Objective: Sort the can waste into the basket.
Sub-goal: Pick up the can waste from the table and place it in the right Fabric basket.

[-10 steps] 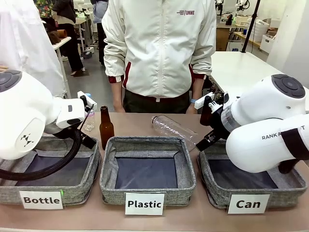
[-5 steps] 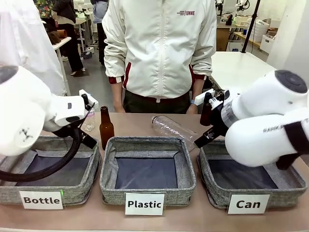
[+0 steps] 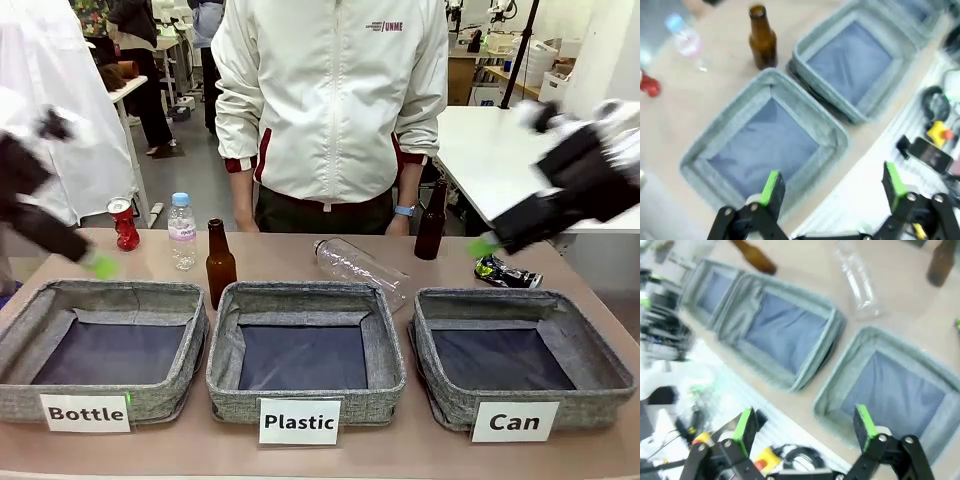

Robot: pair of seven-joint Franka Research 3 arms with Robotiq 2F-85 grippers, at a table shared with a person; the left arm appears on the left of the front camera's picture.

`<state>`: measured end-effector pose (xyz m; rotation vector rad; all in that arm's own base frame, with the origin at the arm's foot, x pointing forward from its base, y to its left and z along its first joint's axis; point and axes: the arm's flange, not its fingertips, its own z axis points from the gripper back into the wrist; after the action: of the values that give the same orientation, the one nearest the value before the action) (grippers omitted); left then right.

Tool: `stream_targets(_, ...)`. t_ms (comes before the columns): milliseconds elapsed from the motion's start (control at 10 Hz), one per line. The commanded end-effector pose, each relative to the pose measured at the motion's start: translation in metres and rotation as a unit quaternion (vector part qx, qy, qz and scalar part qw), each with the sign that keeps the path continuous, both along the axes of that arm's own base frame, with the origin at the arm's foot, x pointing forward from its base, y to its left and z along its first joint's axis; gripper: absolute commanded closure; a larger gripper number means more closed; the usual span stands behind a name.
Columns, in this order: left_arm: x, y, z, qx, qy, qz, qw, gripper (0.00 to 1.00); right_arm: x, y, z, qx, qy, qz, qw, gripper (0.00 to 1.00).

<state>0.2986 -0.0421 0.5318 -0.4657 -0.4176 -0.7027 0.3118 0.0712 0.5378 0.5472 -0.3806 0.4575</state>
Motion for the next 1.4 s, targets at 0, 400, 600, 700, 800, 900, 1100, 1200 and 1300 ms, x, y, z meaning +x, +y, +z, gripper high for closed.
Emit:
stream_targets(0, -0.015, 0.091, 0.008, -0.113, 0.023, 0.021, 0.993, 0.00, -0.042, -0.090, -0.001, 0.117, 0.006, -0.052, 0.992, 0.00)
stream_targets(400, -0.037, 0.240, -0.049, -0.350, 0.019, 0.161, 0.922, 0.00, -0.105, -0.239, -0.065, 0.334, 0.001, -0.190, 0.923, 0.00)
stream_targets(600, -0.042, 0.270, -0.089, -0.406, 0.046, 0.211, 0.888, 0.00, -0.112, -0.279, -0.107, 0.399, 0.022, -0.224, 0.889, 0.00)
stream_targets(700, -0.039, 0.265, -0.100, -0.418, 0.060, 0.231, 0.876, 0.00, -0.112, -0.285, -0.116, 0.405, 0.023, -0.237, 0.883, 0.00)
stream_targets(800, -0.032, 0.260, -0.101, -0.390, 0.077, 0.285, 0.872, 0.00, -0.111, -0.284, -0.120, 0.400, 0.025, -0.252, 0.881, 0.00)
stream_targets(900, -0.052, 0.277, -0.097, -0.403, 0.054, 0.235, 0.883, 0.00, -0.120, -0.329, -0.089, 0.389, 0.029, -0.251, 0.886, 0.00)
stream_targets(1100, -0.052, 0.277, -0.097, -0.403, 0.054, 0.235, 0.883, 0.00, -0.120, -0.329, -0.089, 0.389, 0.029, -0.251, 0.886, 0.00)
stream_targets(1200, -0.052, 0.277, -0.097, -0.403, 0.054, 0.235, 0.883, 0.00, -0.120, -0.329, -0.089, 0.389, 0.029, -0.251, 0.886, 0.00)
stream_targets(1300, -0.052, 0.277, -0.097, -0.403, 0.054, 0.235, 0.883, 0.00, -0.120, -0.329, -0.089, 0.389, 0.029, -0.251, 0.886, 0.00)
